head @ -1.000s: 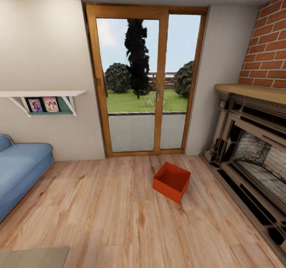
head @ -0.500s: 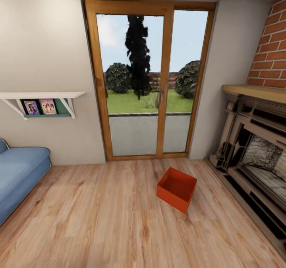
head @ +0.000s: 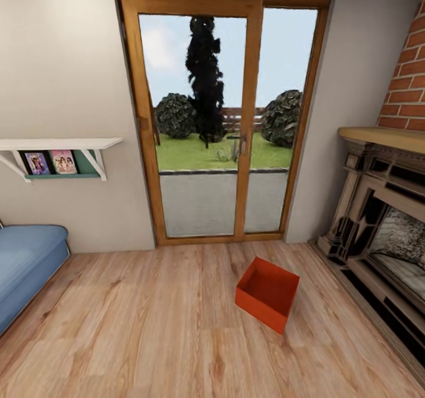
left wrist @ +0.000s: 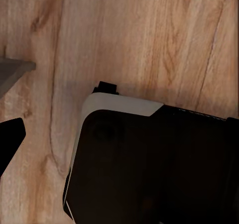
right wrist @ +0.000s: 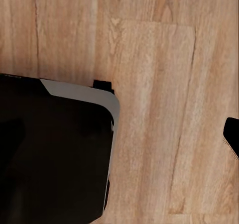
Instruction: Move the two storage containers from the living room to the garage. In the garage, place one container on the floor and stack the other container on top of it (either order is fine).
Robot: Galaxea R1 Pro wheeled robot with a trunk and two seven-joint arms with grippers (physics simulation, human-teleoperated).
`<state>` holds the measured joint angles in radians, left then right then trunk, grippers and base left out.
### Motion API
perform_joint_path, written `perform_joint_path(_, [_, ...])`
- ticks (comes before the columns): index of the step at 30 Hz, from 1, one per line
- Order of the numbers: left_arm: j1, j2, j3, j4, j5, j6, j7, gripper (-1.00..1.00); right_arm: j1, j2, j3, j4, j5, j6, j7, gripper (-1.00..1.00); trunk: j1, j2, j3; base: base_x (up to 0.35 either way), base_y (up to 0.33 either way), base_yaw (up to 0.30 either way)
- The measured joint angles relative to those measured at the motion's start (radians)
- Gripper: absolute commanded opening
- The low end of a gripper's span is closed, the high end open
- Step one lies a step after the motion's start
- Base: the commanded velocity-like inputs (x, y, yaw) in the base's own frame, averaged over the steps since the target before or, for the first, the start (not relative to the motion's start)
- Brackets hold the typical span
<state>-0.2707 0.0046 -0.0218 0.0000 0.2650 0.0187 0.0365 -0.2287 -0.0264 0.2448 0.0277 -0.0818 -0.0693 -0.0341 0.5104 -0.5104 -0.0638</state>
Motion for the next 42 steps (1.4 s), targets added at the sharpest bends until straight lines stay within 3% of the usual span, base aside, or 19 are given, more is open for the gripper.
perform_joint_path(24, [0.000, 0.000, 0.000, 0.000, 0.000, -0.004, 0.000, 1.00, 0.000, 0.000, 0.000, 0.000, -0.003, -0.002, 0.000, 1.00, 0.000, 0.000, 0.000, 0.324, 0.000, -0.002])
perform_joint_path(42, [0.000, 0.000, 0.000, 0.000, 0.000, -0.005, 0.000, 1.00, 0.000, 0.000, 0.000, 0.000, -0.002, -0.002, 0.000, 1.00, 0.000, 0.000, 0.000, 0.324, 0.000, -0.138])
